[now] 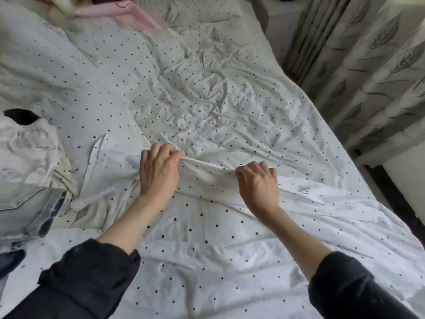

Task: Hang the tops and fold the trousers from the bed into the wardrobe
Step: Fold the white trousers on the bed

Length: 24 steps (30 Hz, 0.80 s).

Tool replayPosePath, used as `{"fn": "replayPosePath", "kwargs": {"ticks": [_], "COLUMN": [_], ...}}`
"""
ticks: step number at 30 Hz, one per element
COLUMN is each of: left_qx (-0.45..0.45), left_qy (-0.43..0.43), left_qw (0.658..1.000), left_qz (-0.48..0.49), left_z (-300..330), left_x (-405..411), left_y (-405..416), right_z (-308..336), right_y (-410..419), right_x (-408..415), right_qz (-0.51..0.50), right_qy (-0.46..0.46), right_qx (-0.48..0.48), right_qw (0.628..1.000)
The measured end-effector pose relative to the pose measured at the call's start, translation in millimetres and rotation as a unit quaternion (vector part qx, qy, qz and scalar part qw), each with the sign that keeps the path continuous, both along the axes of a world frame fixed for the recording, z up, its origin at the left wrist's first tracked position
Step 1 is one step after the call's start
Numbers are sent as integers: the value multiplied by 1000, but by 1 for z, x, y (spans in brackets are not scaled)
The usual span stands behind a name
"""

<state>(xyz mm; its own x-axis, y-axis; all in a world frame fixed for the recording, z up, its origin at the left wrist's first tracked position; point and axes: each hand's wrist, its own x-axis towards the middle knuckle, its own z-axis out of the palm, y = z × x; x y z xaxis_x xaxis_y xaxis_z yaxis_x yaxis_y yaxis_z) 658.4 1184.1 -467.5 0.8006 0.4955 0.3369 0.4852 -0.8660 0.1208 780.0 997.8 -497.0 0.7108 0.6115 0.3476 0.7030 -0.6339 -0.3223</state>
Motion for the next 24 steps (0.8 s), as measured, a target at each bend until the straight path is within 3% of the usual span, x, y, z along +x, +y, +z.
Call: {"fn": "replayPosePath", "kwargs": {"ticks": [2,5,8,11,14,17,21,24], "left_qx": [-59,-133,-183,-235,-215,-203,-255,-259], "left_qy": [1,35,12,72,88,62,128,137], "left_qw": [997,985,982,969,970,968,938,935], "left_qz": [47,102,40,-36,-65,-130,-199,-202], "left_z": [12,3,-25,-57,-72,-85,-102,-105], "left_x": [34,71,77,62,40,17,-16,-22], "left_y": [5,13,20,25,19,13,24,36], "right_z": [7,7,-7,-16,-26,-43,-57,-51], "right_y": [14,31,36,28,17,7,18,30], "right_x": [24,52,65,56,23,-21,-40,-34], "right_qz": [-20,-69,-120,-70,15,105,124,129], "right_qy": [13,109,192,234,149,46,7,22], "right_qx": [1,-23,-13,7,60,-19,-122,-98], "right_qw": [1000,991,974,970,987,993,985,987]}}
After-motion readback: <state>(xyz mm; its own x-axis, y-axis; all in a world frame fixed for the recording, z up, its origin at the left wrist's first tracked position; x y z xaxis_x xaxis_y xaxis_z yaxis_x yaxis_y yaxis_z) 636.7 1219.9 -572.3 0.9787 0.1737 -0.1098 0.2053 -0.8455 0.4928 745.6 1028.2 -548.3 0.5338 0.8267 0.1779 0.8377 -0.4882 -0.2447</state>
